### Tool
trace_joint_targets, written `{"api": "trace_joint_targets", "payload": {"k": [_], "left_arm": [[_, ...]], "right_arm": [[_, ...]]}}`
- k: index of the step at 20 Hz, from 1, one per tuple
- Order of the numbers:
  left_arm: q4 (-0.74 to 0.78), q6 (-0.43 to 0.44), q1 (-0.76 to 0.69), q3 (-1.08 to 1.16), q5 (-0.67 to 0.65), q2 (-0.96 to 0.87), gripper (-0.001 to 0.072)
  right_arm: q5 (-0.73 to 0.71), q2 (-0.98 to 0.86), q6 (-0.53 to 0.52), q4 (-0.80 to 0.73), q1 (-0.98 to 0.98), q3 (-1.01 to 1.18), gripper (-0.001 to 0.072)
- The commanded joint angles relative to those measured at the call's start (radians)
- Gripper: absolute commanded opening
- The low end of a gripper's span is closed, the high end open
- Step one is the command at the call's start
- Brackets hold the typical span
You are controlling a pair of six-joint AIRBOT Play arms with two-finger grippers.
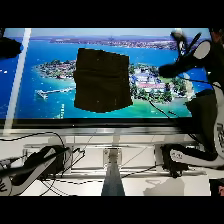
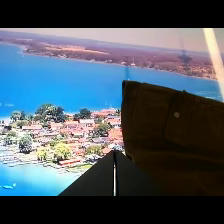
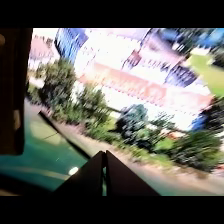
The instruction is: Fold the clothes and pants, and hang the long-sleeved shirts on hangers.
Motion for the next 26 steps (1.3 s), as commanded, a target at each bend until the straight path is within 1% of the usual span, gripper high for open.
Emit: {"api": "trace_joint_targets", "payload": {"k": [1, 2, 3, 4, 5, 6, 7, 8, 9, 10, 12, 14, 16, 17, 18, 19, 21, 23, 24, 25, 26], "left_arm": [[-0.001, 0.000, 0.000, 0.000, 0.000, -0.002, 0.0013], [-0.001, 0.000, 0.000, 0.000, 0.000, -0.002, 0.0013], [0.001, 0.003, 0.000, 0.000, 0.002, -0.003, 0.0013], [0.002, 0.034, 0.001, 0.000, 0.005, -0.011, 0.0013], [0.039, 0.045, 0.003, 0.000, 0.004, -0.026, 0.0013], [0.113, 0.037, 0.002, 0.000, -0.002, -0.044, 0.0013], [0.216, -0.003, 0.002, 0.000, -0.021, -0.069, 0.0013], [0.315, -0.046, 0.002, -0.001, -0.066, -0.098, 0.0013], [0.380, -0.082, 0.002, -0.002, -0.121, -0.130, 0.0013], [0.399, -0.097, 0.003, -0.002, -0.170, -0.169, 0.0014], [0.374, -0.095, 0.002, -0.002, -0.299, -0.256, 0.0014], [0.293, -0.062, 0.006, -0.002, -0.423, -0.354, 0.0017], [0.130, -0.017, 0.020, -0.004, -0.518, -0.444, 0.0193], [0.029, 0.014, 0.028, -0.011, -0.559, -0.484, 0.0297], [-0.051, 0.021, 0.032, -0.023, -0.573, -0.515, 0.0395], [-0.114, 0.021, 0.035, -0.044, -0.565, -0.539, 0.0409], [-0.173, 0.045, 0.034, -0.103, -0.500, -0.555, 0.0409], [-0.196, 0.066, 0.037, -0.181, -0.428, -0.554, 0.0409], [-0.196, 0.089, 0.038, -0.218, -0.414, -0.554, 0.0409], [-0.196, 0.109, 0.039, -0.260, -0.403, -0.554, 0.0409], [-0.196, 0.138, 0.039, -0.304, -0.398, -0.554, 0.0409]], "right_arm": [[0.080, -0.133, -0.156, 0.483, -0.096, -0.151, 0.0368], [0.054, -0.155, -0.155, 0.518, -0.082, -0.189, 0.0461], [0.023, -0.174, -0.155, 0.521, -0.061, -0.221, 0.0461], [-0.017, -0.192, -0.154, 0.518, -0.034, -0.256, 0.0461], [-0.049, -0.206, -0.154, 0.519, -0.007, -0.284, 0.0461], [-0.072, -0.216, -0.154, 0.519, 0.016, -0.301, 0.0462], [-0.083, -0.226, -0.153, 0.519, 0.037, -0.309, 0.0461], [-0.090, -0.233, -0.149, 0.518, 0.053, -0.311, 0.0461], [-0.095, -0.240, -0.144, 0.518, 0.069, -0.311, 0.0461], [-0.103, -0.245, -0.134, 0.515, 0.083, -0.311, 0.0461], [-0.136, -0.259, -0.132, 0.513, 0.098, -0.311, 0.0461], [-0.147, -0.275, -0.108, 0.513, 0.096, -0.311, 0.0461], [-0.150, -0.288, -0.104, 0.511, 0.097, -0.311, 0.0461], [-0.156, -0.296, -0.105, 0.520, 0.099, -0.311, 0.0461], [-0.161, -0.304, -0.106, 0.524, 0.103, -0.310, 0.0460], [-0.166, -0.310, -0.107, 0.526, 0.110, -0.311, 0.0454], [-0.167, -0.312, -0.114, 0.540, 0.124, -0.310, 0.0439], [-0.165, -0.311, -0.182, 0.573, 0.127, -0.310, 0.0288], [-0.165, -0.309, -0.205, 0.586, 0.127, -0.310, 0.0271], [-0.166, -0.306, -0.224, 0.598, 0.127, -0.310, 0.0206], [-0.163, -0.306, -0.234, 0.610, 0.127, -0.310, 0.0107]]}}
